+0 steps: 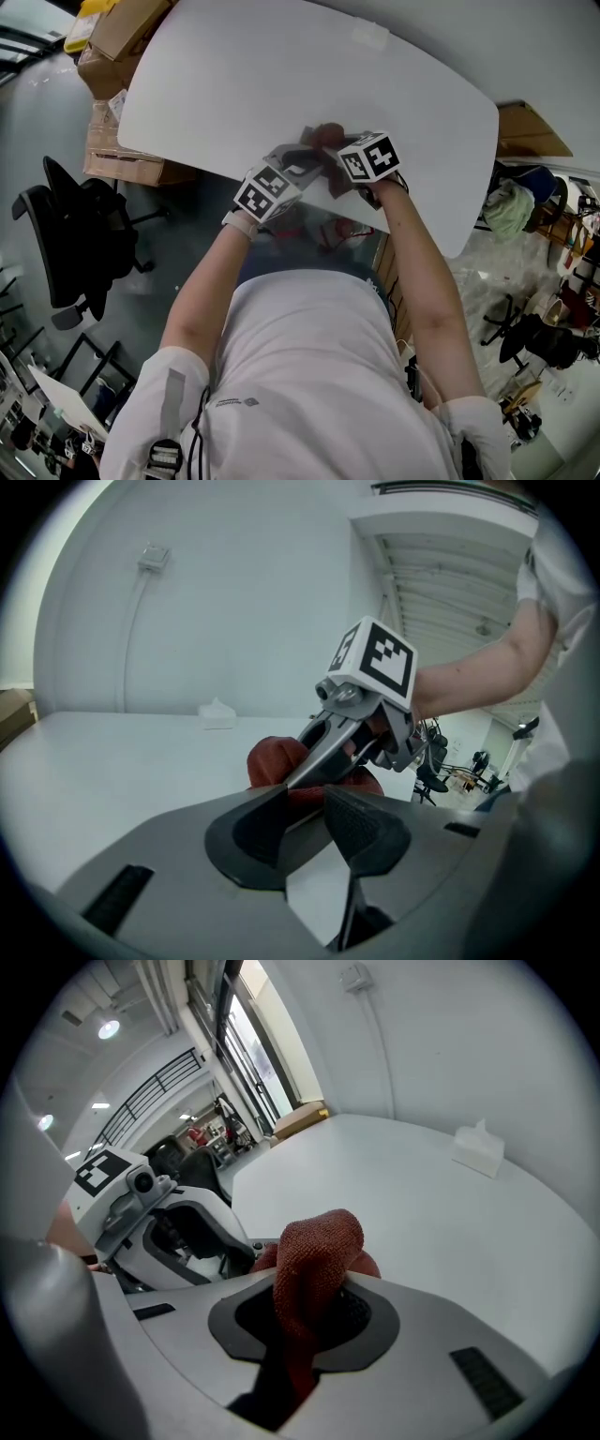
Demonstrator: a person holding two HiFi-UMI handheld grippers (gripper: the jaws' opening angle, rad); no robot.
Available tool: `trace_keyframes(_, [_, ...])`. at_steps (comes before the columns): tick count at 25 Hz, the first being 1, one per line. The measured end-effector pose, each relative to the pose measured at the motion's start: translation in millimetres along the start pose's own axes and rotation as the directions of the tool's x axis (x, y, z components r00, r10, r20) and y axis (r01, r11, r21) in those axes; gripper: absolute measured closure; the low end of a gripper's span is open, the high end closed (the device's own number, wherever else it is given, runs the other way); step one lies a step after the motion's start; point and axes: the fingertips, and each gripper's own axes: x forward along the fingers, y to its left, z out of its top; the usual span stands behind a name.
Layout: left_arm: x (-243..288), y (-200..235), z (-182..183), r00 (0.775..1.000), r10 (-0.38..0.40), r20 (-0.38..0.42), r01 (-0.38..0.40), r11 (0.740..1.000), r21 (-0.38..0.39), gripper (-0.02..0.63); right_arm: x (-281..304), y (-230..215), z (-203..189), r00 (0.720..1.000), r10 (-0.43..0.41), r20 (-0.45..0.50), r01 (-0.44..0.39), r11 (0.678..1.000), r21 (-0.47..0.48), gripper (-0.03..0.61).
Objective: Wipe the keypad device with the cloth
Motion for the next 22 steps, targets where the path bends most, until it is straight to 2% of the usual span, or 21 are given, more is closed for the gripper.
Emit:
trace_keyframes(10, [0.5, -0.5, 0.8, 1.0, -0.006, 0.01, 0.006, 1.0, 0.006, 0.489, 23.8, -24.5, 9.3, 0.999, -0.037, -0.022, 0.038, 0.998, 0.048, 0.5])
trace_keyframes(14, [-0.7, -1.0, 0.7, 1.0, -0.011, 0.01, 0.01, 1.0, 0.006, 0.491, 31.6, -27.6, 11.9, 0.998, -0.01, -0.055, 0.014, 0.997, 0.072, 0.5])
trace_keyframes(22, [-0.2, -0.6, -1.0, 1.0, -0.024, 0.012, 0.024, 1.0, 0.011, 0.495, 48.2, -31.8, 18.0, 0.995, 0.006, -0.101, -0.002, 0.999, 0.04, 0.5])
